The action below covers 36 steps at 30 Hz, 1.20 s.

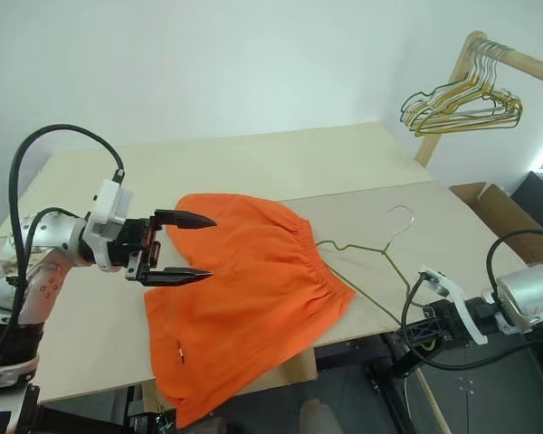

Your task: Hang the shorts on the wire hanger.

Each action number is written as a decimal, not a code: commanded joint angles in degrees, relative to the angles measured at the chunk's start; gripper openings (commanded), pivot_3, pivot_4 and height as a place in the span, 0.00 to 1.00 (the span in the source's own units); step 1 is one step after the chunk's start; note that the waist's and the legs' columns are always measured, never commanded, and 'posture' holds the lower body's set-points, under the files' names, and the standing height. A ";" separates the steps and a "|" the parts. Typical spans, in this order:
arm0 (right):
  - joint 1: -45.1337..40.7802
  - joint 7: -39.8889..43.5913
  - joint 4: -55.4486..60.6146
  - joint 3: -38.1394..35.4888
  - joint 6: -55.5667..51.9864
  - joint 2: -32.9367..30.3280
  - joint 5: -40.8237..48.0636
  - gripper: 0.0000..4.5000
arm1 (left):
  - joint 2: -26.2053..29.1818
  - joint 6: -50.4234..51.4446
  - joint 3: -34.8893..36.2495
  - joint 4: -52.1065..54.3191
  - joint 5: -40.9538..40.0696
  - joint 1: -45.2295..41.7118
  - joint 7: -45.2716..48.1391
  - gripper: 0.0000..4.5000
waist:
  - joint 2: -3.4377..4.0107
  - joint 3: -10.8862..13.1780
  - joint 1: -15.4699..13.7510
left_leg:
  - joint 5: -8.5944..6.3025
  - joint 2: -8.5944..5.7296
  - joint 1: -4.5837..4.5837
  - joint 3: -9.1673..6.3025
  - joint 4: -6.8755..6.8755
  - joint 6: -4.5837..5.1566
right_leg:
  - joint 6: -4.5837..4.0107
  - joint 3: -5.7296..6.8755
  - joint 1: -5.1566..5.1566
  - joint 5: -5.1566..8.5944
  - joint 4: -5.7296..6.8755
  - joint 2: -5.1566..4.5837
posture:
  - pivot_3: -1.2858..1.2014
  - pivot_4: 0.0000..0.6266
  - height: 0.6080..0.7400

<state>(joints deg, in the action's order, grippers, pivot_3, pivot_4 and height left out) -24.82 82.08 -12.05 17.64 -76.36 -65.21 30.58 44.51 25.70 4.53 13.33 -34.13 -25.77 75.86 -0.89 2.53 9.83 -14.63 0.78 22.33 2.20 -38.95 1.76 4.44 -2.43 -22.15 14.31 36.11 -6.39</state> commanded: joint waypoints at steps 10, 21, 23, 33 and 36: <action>5.49 10.18 8.79 3.82 4.82 -9.17 4.10 0.00 | 1.77 -0.43 1.99 2.55 -1.34 1.24 -0.55 0.99 | 0.01 0.01 -2.53 | -0.02 0.04 -0.02 0.07 0.00 -0.02 | -0.05 0.02 -0.03 0.03 -0.03 0.04 | 0.47 0.07 1.00; -1.45 7.81 -0.01 4.92 4.67 0.08 2.56 0.00 | 2.51 -0.82 1.70 2.37 -0.43 0.73 -0.42 0.99 | 0.03 0.04 -3.71 | -0.02 0.05 0.07 0.07 0.01 -0.03 | -0.14 0.04 -0.11 0.03 -0.03 0.10 | 0.48 0.05 1.00; -0.23 9.91 3.06 6.10 5.45 -1.67 3.02 0.00 | 2.73 -0.97 1.76 2.25 -0.28 0.69 -0.37 0.99 | 0.03 0.04 -4.29 | -0.03 0.05 0.09 0.07 0.00 -0.02 | -0.14 0.05 -0.12 0.03 -0.04 0.11 | 0.48 0.05 1.00; -7.98 3.93 -11.42 4.97 5.15 8.74 0.21 0.00 | 3.29 -1.87 1.36 2.18 0.24 0.68 -0.84 0.99 | 0.00 0.02 -4.36 | -0.03 0.08 -0.04 0.12 0.01 -0.02 | -0.20 0.03 -0.04 0.01 -0.03 0.17 | 0.49 0.03 1.00; -8.30 4.43 -11.98 3.88 5.20 9.46 0.71 0.00 | 3.89 -1.79 1.68 2.27 0.21 0.67 -0.85 0.99 | 0.00 0.02 -5.07 | -0.03 0.07 0.10 0.09 0.01 -0.02 | -0.20 0.07 -0.10 0.01 -0.07 0.17 | 0.49 0.03 1.00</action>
<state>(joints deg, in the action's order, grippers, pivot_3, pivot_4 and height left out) -31.44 85.80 -24.35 23.92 -71.23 -55.33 30.60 47.50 24.55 5.00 14.70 -33.67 -24.21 75.30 -0.89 2.56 4.77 -14.66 0.84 22.46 2.30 -38.95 1.73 4.24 -2.36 -22.29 14.32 36.04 -6.23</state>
